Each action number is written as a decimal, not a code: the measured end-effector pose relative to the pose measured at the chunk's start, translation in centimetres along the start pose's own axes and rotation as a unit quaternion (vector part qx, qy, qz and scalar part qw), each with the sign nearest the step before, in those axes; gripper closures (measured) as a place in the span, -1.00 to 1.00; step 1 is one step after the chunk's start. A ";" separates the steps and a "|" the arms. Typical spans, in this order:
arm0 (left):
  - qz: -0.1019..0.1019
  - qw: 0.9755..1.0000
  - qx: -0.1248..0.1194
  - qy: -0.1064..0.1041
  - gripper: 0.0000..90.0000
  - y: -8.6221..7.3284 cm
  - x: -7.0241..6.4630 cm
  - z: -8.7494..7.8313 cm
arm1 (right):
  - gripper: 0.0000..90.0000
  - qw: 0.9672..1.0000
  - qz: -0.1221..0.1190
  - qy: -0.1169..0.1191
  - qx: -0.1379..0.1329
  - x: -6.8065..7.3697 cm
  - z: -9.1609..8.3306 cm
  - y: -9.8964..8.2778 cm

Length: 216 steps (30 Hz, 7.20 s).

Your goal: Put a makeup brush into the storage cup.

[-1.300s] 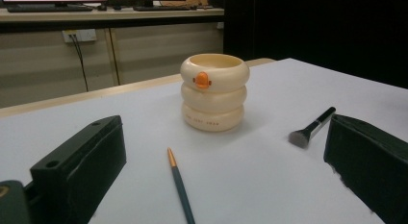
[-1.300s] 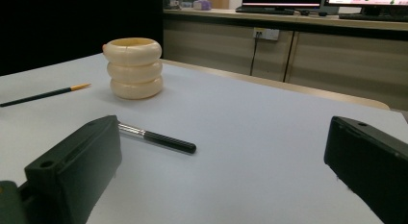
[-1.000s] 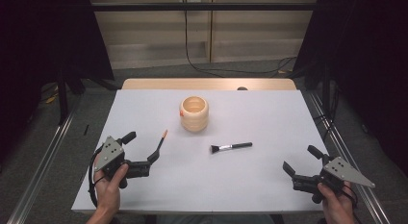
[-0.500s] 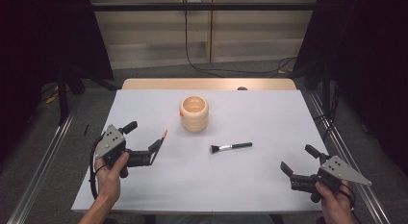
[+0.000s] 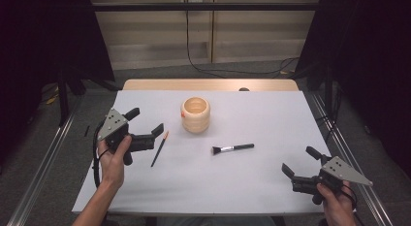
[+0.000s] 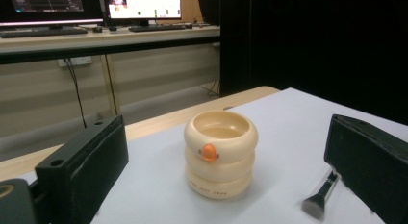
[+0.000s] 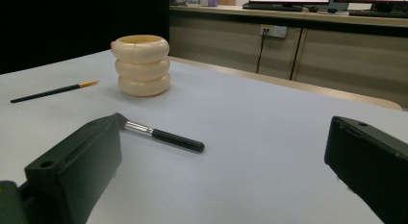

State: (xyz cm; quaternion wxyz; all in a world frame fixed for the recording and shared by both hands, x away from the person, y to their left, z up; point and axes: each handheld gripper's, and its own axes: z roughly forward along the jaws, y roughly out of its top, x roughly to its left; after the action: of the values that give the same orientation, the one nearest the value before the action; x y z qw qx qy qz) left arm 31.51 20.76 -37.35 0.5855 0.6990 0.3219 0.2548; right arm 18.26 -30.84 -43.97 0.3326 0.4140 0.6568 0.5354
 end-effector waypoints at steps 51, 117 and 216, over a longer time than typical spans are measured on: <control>-0.042 0.940 0.338 0.019 -0.88 1.8 3.2 7.5 | -1.00 1.000 0.004 -0.004 -0.006 -0.1 -0.3 0.0; -0.048 0.828 0.554 0.071 0.45 -4.5 2.4 13.8 | -1.00 1.000 0.003 0.001 0.004 0.2 -0.3 -0.1; -0.045 0.983 0.169 -0.051 0.87 0.4 4.0 4.9 | -1.00 1.000 0.005 -0.001 0.005 0.1 -0.5 -0.2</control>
State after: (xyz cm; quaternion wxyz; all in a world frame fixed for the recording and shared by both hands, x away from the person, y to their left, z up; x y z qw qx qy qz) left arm 37.87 20.51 -37.97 0.4850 0.7851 0.3611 0.1342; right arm 17.72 -30.97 -44.02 0.3287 0.4189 0.6571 0.5336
